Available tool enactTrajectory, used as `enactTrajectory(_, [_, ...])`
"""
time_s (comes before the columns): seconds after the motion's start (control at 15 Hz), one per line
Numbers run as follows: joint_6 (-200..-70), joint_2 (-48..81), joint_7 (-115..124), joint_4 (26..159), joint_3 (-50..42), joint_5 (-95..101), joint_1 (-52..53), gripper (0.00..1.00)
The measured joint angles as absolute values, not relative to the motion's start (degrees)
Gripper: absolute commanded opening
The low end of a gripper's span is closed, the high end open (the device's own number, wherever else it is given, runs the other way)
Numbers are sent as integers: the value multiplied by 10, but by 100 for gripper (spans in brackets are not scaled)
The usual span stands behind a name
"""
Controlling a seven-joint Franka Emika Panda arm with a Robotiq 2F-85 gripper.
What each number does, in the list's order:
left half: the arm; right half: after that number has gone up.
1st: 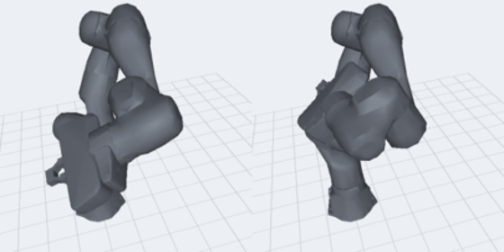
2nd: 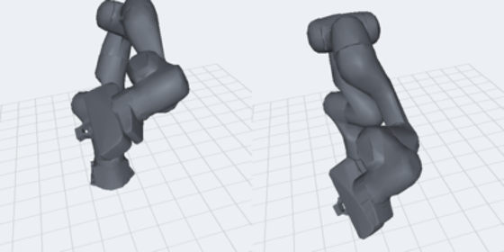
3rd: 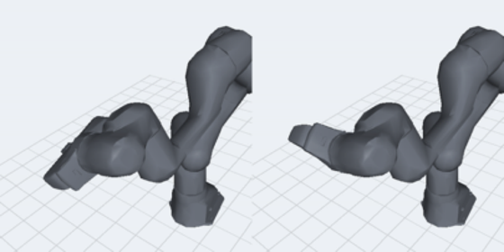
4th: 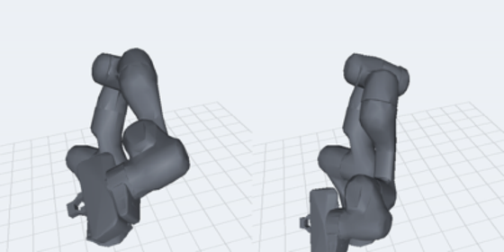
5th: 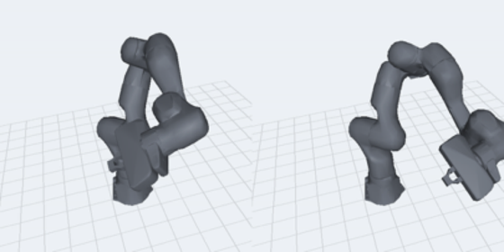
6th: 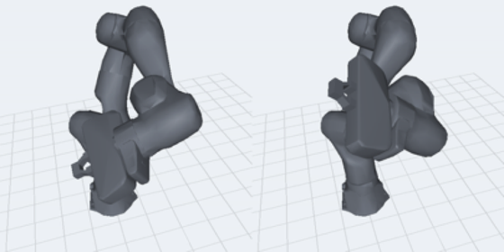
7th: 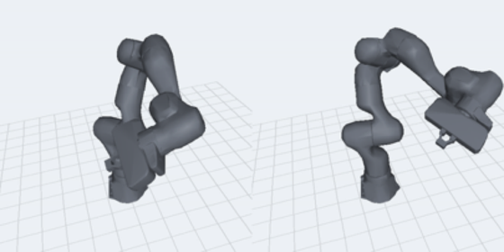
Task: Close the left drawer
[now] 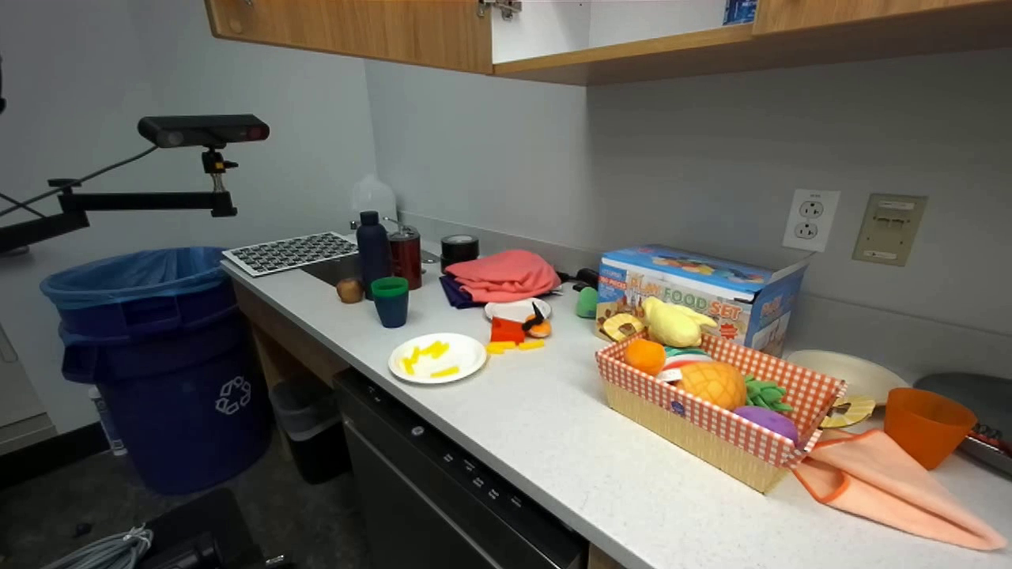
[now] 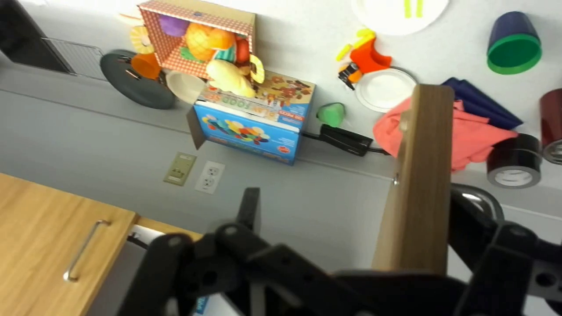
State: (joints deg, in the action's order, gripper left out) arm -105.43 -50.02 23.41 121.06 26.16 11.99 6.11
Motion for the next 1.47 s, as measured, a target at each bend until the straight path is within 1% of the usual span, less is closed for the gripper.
enactTrajectory(0.4, [-1025, -515, 240, 1217, 248, 193, 11, 100])
enactTrajectory(0.87, [-1025, -515, 303, 1221, 250, 266, -55, 100])
enactTrajectory(1.47, [-1025, -512, 309, 1221, 250, 272, -62, 100])
